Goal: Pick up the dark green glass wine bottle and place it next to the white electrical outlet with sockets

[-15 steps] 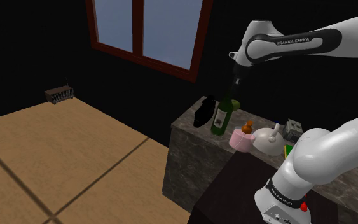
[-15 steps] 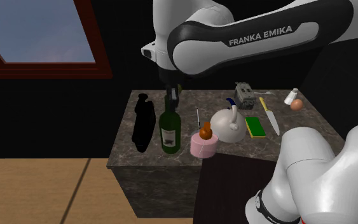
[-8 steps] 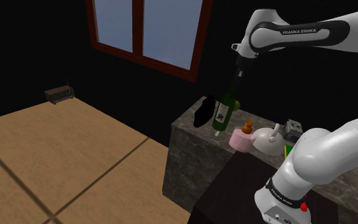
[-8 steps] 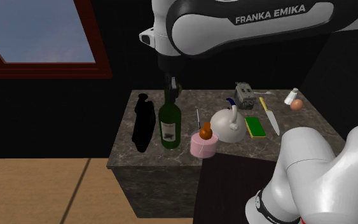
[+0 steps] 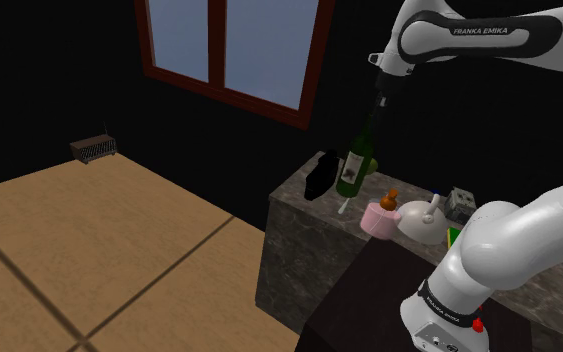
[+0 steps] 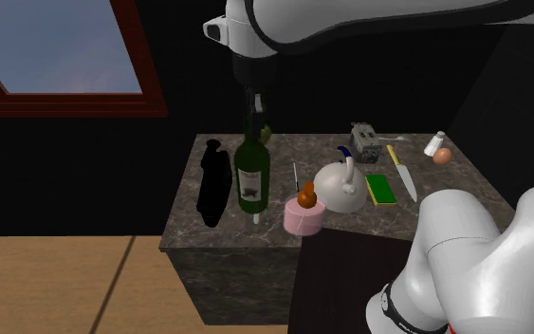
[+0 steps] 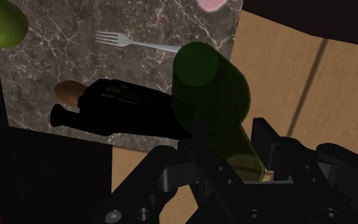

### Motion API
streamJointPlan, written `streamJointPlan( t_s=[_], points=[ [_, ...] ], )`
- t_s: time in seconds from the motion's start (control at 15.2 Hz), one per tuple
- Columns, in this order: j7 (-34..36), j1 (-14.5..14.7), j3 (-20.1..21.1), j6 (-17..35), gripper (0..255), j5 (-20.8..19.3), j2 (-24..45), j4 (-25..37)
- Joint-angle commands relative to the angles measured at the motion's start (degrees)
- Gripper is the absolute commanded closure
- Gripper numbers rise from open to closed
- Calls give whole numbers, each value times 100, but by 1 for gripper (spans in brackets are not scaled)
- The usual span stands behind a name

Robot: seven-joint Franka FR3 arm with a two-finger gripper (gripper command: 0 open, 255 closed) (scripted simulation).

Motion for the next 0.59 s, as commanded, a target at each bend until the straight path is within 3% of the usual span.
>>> streamJointPlan(
  t_s=[0.0,0.53],
  points=[
    [-17,6,18,-168,255,14,-2,167],
    [-87,36,66,-760,255,76,113,876]
  ],
)
